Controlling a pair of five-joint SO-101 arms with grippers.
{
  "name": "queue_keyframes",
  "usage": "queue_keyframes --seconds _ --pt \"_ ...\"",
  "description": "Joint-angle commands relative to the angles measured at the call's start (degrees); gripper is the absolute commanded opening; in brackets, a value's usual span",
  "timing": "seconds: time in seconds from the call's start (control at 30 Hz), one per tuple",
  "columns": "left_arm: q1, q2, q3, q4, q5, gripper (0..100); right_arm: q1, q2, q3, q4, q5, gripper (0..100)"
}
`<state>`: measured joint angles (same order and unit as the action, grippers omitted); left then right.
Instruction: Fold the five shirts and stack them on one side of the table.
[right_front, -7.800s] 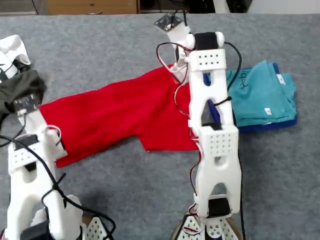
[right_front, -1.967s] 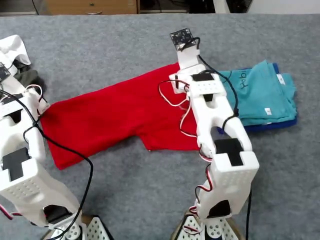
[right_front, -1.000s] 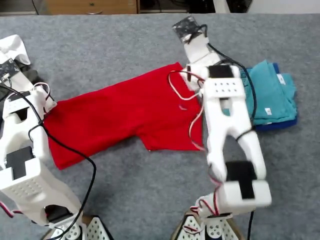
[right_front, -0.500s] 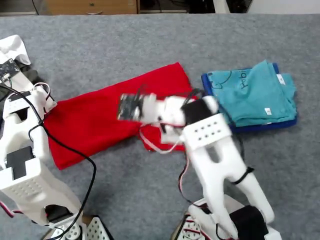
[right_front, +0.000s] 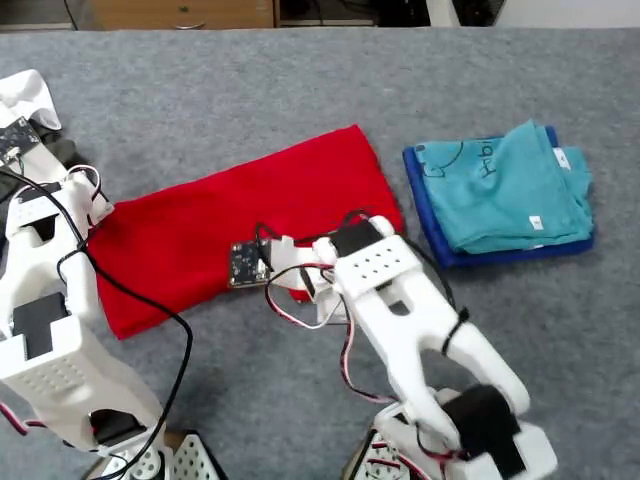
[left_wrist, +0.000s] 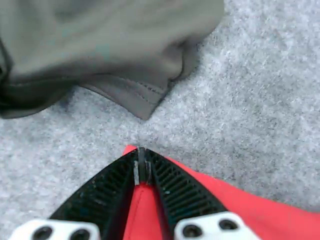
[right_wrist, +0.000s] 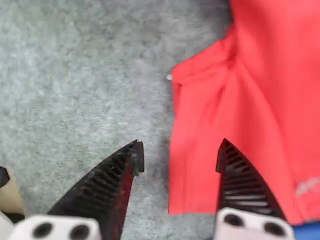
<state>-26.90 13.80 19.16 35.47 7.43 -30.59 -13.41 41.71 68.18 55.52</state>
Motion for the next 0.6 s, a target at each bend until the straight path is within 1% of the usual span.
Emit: queue_keyframes --seconds 0.0,0.23,0.33,0.57 --pt "0.88 -1.36 -2.11 -1.05 -0.53 2 1.63 3.30 -0.40 -2.73 1.58 24.6" --pt "0.88 -1.36 -2.20 -1.05 -0.53 2 6.11 10.42 -4.09 -4.04 2.29 24.6" --pt "0.97 -1.36 -2.20 -1.05 -0.53 2 6.11 12.35 -4.70 -4.22 2.37 24.6" --pt "0.97 -1.36 -2.20 -1.05 -0.53 2 6.11 16.48 -4.62 -9.58 2.99 24.6"
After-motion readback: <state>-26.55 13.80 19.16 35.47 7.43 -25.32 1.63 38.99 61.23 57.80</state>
